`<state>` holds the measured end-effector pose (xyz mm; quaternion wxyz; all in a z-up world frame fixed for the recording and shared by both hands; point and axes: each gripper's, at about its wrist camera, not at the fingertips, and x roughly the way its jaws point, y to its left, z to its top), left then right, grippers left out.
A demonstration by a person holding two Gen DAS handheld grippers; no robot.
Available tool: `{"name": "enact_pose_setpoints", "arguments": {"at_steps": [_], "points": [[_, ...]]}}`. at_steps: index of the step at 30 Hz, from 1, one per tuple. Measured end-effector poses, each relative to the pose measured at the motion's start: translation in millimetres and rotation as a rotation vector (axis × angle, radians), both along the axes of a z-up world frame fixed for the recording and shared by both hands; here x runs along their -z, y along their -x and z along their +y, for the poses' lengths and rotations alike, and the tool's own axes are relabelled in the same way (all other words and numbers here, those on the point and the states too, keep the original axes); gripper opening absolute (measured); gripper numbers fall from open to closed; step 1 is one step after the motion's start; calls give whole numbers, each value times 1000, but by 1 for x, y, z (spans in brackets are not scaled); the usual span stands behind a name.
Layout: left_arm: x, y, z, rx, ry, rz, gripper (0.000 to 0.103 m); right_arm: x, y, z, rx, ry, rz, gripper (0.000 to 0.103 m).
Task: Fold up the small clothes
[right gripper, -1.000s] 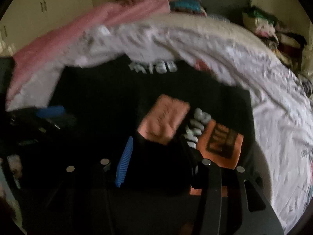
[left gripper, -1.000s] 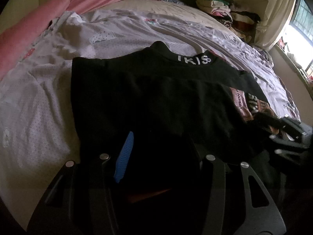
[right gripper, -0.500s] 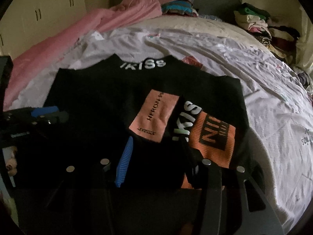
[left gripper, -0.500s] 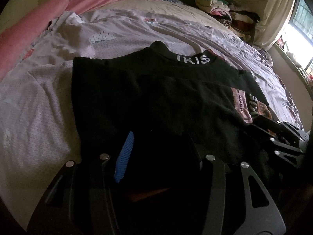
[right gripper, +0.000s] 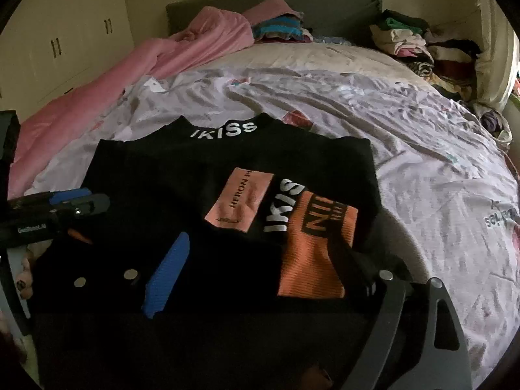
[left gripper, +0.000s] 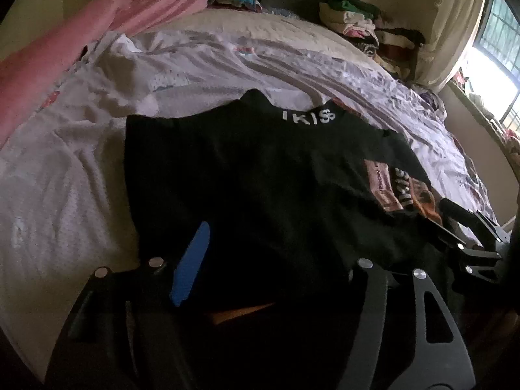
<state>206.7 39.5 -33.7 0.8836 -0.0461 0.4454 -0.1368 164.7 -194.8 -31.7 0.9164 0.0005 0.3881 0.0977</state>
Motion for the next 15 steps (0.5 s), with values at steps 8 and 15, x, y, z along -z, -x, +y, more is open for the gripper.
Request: {"name": "enact_pose_setpoints", "arguments": {"at_steps": [8,15], "points": [[-9,4,6,-41,2,-32,90,-10,6,-8,26,-12,-32,94],[-19,7,17,-86,48,-54,93,-21,15,-10,30,-16,-58,95]]}}
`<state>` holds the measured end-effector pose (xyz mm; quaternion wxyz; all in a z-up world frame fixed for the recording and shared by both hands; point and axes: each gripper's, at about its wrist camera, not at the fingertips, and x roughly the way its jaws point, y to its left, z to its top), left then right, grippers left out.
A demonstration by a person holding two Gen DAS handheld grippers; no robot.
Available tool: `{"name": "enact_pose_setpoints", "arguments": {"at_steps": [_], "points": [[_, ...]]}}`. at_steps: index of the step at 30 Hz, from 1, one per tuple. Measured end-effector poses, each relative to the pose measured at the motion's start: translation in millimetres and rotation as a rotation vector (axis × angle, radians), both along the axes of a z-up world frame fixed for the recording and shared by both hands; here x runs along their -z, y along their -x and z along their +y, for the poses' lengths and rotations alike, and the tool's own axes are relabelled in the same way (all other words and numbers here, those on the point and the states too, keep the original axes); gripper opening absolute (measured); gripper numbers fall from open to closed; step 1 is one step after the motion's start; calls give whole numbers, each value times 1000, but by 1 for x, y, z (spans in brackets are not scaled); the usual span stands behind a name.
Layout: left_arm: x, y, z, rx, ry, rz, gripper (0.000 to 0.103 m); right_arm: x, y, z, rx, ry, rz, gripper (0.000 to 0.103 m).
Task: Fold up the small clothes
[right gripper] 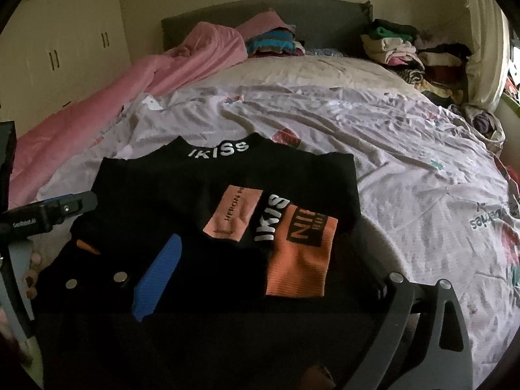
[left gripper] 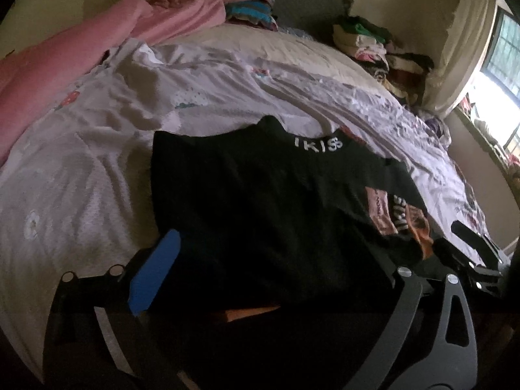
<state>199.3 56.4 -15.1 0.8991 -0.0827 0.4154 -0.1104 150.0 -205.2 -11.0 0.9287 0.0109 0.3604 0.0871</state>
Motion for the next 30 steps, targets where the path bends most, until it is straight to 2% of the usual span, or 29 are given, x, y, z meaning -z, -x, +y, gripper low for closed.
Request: {"name": "enact_pose_setpoints", "arguments": {"at_steps": [20,30], "points": [[-28,31,-19,36,-46,-74,93,-35,30,-18,27,-17,-63,97],[-33,45,-13,32,-28,-75,93,-49,44,-24,26,-34,-93,98]]}}
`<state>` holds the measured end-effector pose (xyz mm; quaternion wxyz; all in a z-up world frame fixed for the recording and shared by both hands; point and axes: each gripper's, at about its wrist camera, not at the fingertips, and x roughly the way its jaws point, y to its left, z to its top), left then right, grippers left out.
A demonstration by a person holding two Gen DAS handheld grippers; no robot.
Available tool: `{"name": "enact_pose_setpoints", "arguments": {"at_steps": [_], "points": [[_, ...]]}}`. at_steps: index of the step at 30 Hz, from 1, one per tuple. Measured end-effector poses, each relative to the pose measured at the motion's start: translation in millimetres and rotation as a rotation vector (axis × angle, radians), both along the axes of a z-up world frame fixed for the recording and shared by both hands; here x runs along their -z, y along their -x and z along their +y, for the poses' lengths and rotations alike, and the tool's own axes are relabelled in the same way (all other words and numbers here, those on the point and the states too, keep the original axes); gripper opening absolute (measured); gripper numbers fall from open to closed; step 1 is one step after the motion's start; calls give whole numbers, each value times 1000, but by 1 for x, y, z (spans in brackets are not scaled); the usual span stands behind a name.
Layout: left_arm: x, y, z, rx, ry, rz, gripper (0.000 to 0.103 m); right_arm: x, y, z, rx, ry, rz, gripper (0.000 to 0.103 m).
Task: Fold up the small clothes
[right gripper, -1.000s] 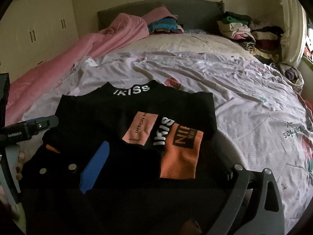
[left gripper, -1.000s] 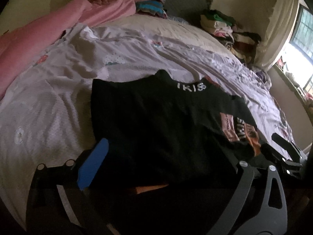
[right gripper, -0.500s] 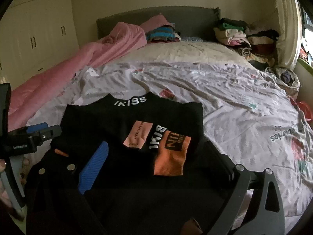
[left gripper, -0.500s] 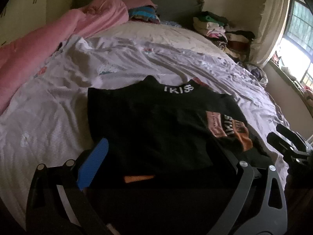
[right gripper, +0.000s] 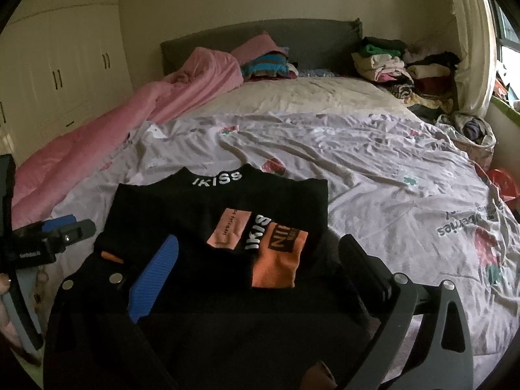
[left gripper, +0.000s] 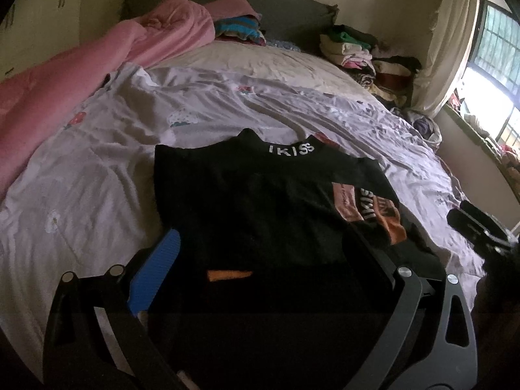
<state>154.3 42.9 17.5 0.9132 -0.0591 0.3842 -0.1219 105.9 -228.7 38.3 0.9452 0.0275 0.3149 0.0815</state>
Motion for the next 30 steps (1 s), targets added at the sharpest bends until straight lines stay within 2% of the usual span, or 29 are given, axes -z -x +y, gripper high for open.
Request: {"name": "enact_pose_setpoints", "arguments": {"at_steps": [13,30], "points": [[-15,32,4,-17,-30,-24,93,-23,23,-8,-9,-20,-55,98],[-26,56,4,-28,-53,-44,93,-35,45,-12,-43,-13,-72,98]]}}
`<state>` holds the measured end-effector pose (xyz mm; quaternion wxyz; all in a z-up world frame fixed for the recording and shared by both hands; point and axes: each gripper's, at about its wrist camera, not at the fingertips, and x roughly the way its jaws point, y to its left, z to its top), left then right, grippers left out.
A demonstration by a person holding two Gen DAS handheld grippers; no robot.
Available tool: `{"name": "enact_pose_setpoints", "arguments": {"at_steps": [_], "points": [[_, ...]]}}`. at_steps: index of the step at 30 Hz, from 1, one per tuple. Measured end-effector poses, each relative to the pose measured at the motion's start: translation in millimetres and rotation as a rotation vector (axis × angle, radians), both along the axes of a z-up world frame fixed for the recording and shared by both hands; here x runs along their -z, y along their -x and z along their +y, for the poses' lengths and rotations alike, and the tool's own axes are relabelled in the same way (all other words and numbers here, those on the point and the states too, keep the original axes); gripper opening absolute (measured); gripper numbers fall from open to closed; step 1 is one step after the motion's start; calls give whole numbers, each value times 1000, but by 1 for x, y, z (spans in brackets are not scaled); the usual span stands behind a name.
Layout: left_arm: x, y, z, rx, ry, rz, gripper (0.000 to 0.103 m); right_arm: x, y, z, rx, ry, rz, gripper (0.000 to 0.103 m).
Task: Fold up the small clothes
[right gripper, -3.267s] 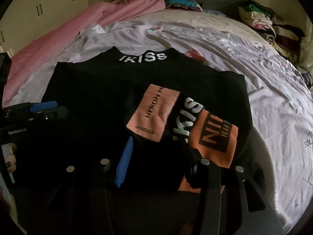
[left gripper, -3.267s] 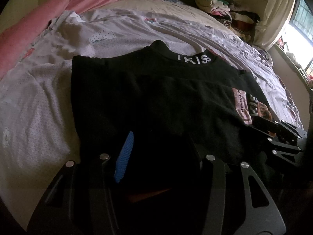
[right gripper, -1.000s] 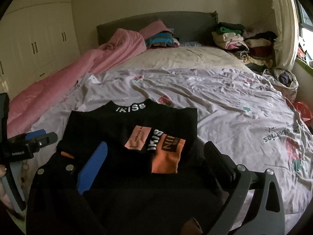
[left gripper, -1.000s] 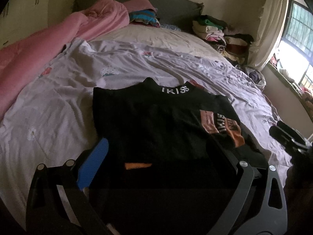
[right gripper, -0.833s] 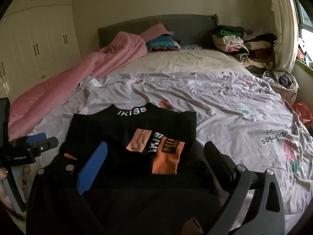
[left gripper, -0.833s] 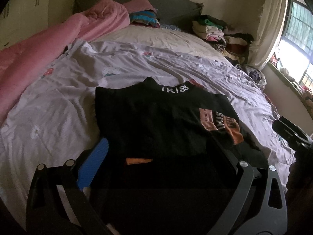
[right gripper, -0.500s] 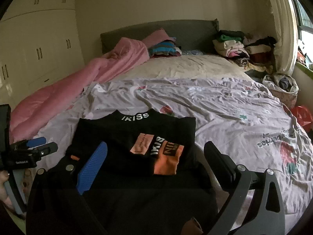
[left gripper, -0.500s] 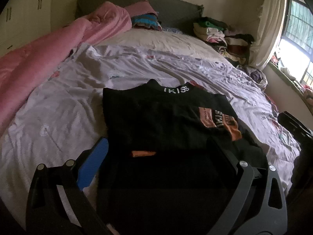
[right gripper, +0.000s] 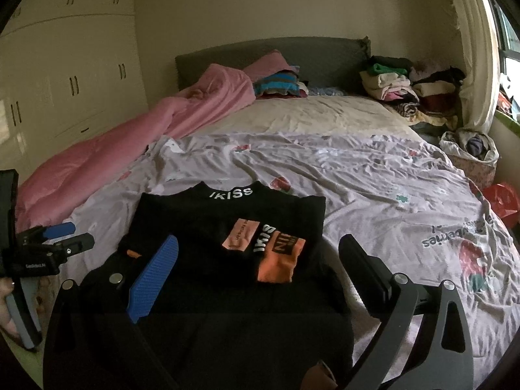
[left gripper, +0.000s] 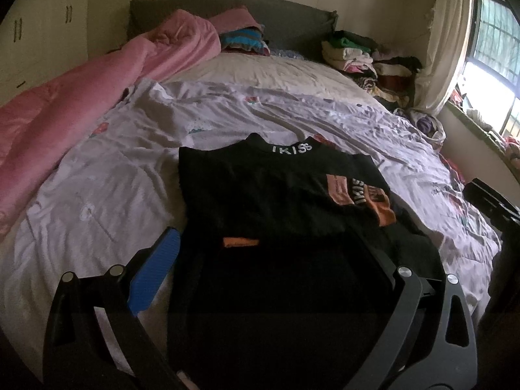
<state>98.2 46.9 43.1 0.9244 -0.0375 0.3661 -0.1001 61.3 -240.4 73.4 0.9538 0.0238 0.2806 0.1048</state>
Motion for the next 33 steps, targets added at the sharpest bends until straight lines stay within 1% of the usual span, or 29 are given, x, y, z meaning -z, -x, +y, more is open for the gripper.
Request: {"name": "enact_pose_setpoints", "arguments": {"at_steps": [9,18,25,33], "points": [[6,20,-1,-3,-45,19,93,2,13,-6,-14,9,15,98],[15,29,-3,-10,-88,43,93,9,25,-21,-10,19,28,98],[21,38,-1,-13,-93,61,93,14,34,-29,-7,27,36,98],[27,45,6,-16,-72,90,93,20,41,-35,-12,39,54,98]]}}
